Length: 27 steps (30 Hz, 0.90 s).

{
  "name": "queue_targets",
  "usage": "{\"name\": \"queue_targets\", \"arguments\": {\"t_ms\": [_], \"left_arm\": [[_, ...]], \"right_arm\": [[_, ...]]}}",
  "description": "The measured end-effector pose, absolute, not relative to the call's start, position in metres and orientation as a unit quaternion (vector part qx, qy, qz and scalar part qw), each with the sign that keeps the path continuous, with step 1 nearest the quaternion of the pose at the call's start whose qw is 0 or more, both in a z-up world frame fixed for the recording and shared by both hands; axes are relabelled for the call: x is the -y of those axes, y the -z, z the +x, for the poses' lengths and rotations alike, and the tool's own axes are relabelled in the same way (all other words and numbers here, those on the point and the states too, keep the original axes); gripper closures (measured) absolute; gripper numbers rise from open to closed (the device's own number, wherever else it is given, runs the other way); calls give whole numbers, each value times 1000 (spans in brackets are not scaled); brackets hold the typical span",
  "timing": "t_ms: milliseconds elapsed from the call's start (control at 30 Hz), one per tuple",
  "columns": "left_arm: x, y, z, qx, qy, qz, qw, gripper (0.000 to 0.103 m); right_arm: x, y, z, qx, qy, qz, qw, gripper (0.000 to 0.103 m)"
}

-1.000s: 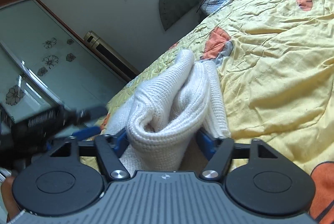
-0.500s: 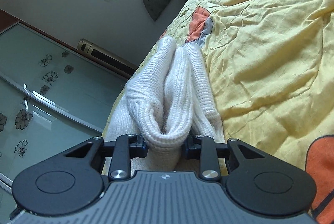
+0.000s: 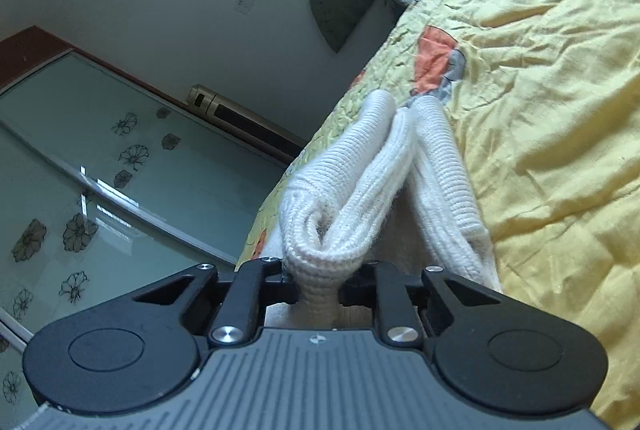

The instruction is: Fold small clothes

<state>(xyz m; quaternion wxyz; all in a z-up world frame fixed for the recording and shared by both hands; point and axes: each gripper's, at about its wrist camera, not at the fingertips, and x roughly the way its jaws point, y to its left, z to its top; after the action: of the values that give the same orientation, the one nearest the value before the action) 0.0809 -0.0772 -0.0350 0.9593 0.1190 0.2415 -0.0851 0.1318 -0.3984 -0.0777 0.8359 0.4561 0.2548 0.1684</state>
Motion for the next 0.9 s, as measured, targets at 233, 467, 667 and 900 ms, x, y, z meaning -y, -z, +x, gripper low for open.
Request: {"name": "queue_targets", "arguments": {"t_ms": [233, 467, 667, 900], "left_arm": [[70, 40, 78, -286, 133, 103, 943, 22], [53, 6, 64, -279, 185, 66, 940, 19], [85, -12, 87, -291, 224, 16, 930, 19], [127, 13, 116, -344, 175, 5, 923, 18]], "right_arm": [[400, 107, 129, -321, -138, 426, 835, 74], [422, 74, 101, -294, -130, 371, 871, 58], [434, 39, 127, -243, -140, 365, 888, 34], [408, 63, 205, -339, -169, 361, 852, 29]]}}
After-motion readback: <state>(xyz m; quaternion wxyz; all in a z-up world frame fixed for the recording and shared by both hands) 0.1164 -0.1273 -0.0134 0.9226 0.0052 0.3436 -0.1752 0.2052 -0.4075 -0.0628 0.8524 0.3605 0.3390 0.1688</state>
